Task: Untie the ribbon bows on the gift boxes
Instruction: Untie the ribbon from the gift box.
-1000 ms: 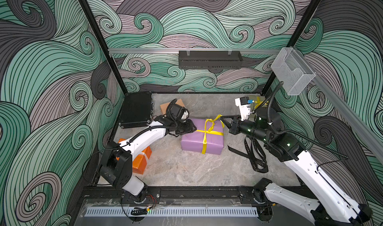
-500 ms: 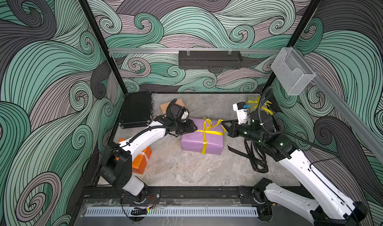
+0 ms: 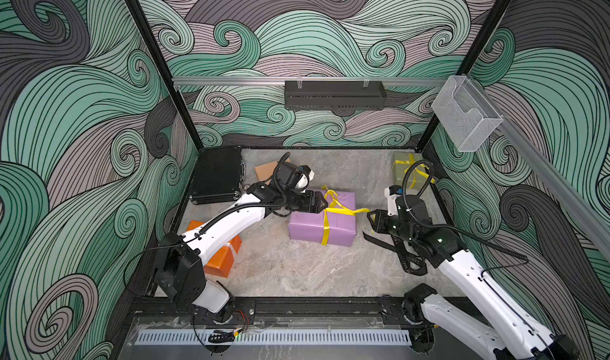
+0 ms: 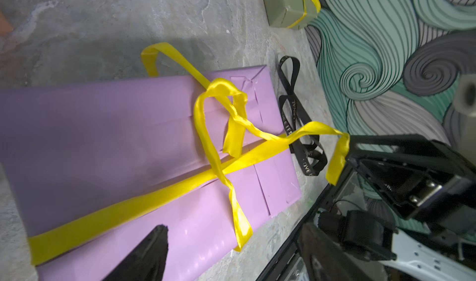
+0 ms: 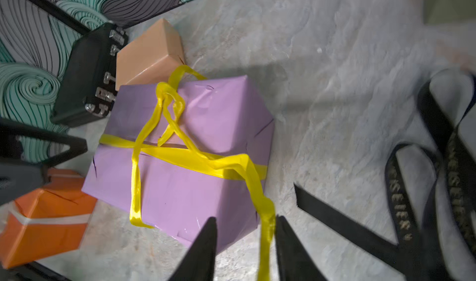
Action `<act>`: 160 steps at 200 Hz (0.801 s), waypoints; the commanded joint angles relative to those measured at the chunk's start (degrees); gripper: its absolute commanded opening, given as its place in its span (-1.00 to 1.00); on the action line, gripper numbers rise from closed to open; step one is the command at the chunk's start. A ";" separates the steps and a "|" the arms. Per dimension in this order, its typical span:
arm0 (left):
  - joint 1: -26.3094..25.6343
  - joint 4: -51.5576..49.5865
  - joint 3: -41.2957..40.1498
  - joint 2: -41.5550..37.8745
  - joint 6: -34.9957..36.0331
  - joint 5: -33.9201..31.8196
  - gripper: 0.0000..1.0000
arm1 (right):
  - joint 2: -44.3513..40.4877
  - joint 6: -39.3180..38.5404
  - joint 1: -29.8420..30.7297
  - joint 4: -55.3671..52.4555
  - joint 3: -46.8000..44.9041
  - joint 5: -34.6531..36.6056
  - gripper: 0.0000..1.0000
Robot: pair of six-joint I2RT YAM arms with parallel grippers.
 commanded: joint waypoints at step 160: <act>-6.74 -31.03 40.46 31.45 9.55 -18.91 0.13 | -26.88 3.28 -0.63 20.17 -27.62 12.10 0.09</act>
